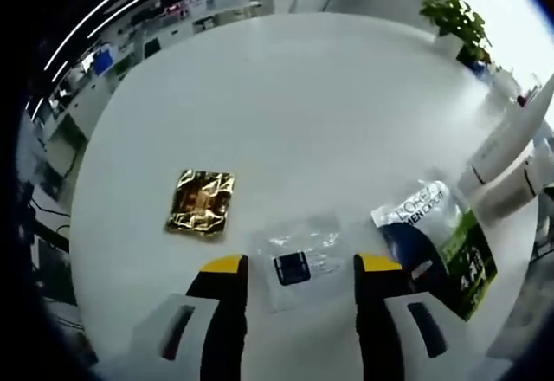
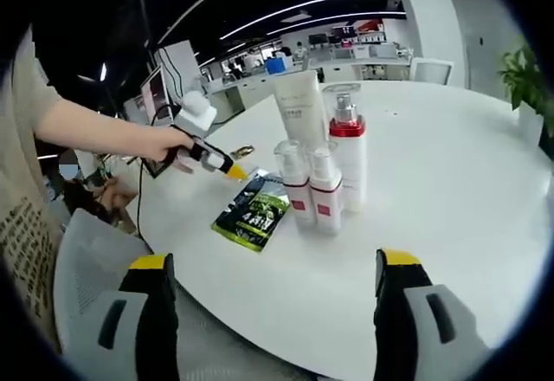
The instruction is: Arrange the skincare products in the storage area until every visible bottle or jar stands upright without overlapping.
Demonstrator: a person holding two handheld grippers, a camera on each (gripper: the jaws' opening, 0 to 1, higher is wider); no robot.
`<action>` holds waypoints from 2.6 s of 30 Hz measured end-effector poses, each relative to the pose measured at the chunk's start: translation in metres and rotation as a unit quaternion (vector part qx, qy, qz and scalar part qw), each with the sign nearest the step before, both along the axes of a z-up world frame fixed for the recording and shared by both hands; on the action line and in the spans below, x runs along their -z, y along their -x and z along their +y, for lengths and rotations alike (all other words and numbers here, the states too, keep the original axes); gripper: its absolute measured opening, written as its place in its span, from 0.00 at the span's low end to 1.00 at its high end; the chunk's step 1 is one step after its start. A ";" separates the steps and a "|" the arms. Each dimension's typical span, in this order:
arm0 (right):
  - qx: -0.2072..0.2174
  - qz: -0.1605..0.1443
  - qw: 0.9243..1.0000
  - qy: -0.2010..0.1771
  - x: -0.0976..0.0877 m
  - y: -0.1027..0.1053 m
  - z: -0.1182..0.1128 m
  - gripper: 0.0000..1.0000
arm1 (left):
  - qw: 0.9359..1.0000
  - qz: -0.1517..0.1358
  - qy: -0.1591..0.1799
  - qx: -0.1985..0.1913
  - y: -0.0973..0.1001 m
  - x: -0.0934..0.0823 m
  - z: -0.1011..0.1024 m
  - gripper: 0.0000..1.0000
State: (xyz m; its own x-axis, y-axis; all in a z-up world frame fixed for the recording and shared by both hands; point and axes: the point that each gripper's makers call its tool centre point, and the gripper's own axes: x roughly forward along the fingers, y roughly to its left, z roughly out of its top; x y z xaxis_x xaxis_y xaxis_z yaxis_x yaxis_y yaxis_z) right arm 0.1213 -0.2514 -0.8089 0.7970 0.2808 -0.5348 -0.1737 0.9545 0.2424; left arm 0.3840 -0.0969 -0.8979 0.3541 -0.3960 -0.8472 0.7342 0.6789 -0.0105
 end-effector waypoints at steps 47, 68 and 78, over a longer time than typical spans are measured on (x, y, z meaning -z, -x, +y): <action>-0.074 -0.031 0.995 -0.064 -0.037 -0.003 0.064 0.68 | 0.983 -0.100 0.150 0.047 0.131 -0.124 0.025 0.37; -0.122 -0.066 0.980 -0.145 -0.091 -0.024 0.117 0.34 | 0.964 -0.171 0.151 0.136 0.203 -0.170 0.020 0.37; -0.099 -0.054 0.972 -0.207 -0.100 -0.036 0.126 0.18 | 0.954 -0.183 0.171 0.165 0.216 -0.189 0.001 0.37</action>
State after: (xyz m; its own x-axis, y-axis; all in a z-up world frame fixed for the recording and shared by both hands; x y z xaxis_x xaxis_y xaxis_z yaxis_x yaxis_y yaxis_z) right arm 0.1570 -0.1256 -0.7090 0.7512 0.6069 -0.2597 -0.3893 0.7250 0.5681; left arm 0.1681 -0.0961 -0.7090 0.4098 -0.7680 -0.4922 0.9044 0.4125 0.1094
